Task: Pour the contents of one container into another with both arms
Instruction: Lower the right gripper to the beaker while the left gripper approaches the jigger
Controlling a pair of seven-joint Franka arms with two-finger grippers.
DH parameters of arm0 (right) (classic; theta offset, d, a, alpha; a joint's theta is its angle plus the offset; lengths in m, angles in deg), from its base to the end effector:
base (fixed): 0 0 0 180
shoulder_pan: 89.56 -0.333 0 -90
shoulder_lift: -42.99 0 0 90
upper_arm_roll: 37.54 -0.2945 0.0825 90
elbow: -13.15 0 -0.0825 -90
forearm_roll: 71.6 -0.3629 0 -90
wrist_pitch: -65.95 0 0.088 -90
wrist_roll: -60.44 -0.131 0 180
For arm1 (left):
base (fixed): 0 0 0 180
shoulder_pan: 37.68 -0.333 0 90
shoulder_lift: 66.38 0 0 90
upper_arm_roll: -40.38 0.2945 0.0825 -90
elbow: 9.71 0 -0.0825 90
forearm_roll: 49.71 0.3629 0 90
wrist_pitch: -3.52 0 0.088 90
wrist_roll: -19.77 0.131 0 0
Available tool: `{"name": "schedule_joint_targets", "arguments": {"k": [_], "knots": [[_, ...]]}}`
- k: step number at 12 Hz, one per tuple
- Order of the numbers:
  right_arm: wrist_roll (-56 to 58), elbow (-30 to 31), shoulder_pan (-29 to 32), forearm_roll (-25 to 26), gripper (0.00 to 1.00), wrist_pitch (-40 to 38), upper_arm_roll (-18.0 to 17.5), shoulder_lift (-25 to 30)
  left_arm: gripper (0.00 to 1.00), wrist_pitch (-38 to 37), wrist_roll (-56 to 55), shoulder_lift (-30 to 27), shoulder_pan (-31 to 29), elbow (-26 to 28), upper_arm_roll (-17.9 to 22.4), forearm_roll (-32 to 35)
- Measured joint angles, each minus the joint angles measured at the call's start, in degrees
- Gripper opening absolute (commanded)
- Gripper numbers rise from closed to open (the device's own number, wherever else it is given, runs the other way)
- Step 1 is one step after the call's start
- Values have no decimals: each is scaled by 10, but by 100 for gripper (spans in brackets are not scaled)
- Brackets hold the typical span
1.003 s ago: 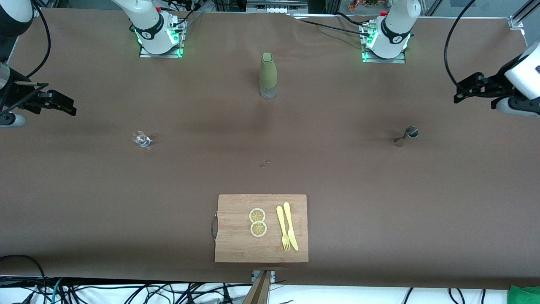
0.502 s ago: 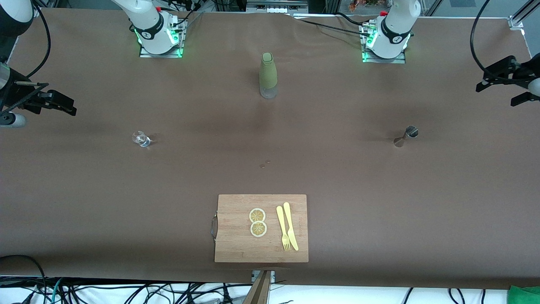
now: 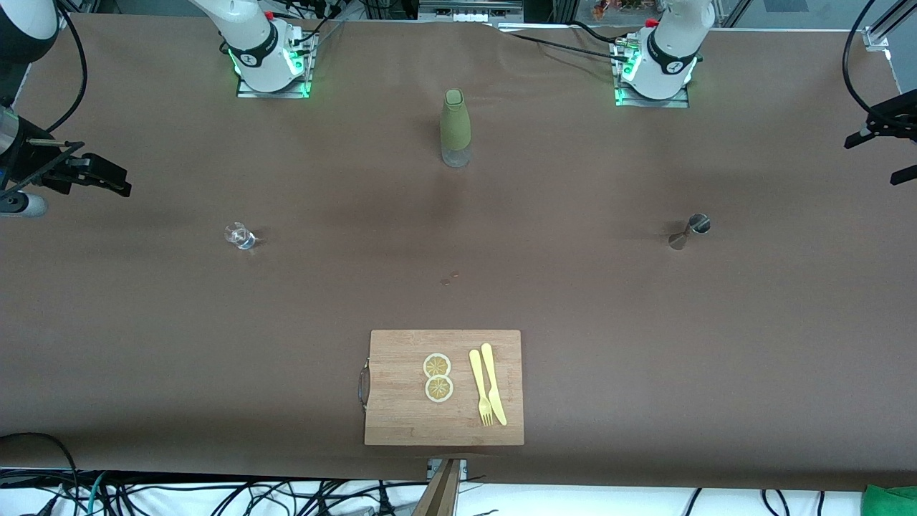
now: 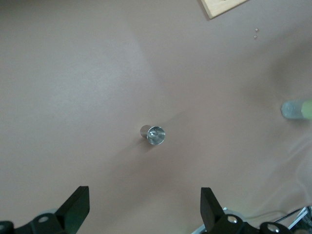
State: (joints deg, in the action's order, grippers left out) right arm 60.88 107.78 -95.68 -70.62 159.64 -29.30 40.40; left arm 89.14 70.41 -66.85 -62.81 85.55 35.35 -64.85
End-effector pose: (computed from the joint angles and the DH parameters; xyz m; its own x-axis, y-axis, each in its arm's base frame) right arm 0.5454 -0.0210 0.5238 0.9977 -0.0284 -0.0613 -0.0270 -0.9994 0.0230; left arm 0.4960 0.1432 0.5414 0.8648 -0.4918 0.1013 -0.4988 -0.8182 0.2858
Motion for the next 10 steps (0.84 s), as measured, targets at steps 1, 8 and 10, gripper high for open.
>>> {"name": "schedule_joint_targets", "arguments": {"k": [1, 8, 10], "knots": [[0, 0, 0, 0, 100, 0, -1, 0, 100, 8, 29, 0, -12, 16, 0, -13], [128, 3, 1, -10, 100, 0, 1, -30, 100, 105, 239, -3, -73, 159, 1, -98], [183, 4, 6, -42, 100, 0, 3, -37, 100, 122, 284, -2, -84, 191, 1, -120]]}}
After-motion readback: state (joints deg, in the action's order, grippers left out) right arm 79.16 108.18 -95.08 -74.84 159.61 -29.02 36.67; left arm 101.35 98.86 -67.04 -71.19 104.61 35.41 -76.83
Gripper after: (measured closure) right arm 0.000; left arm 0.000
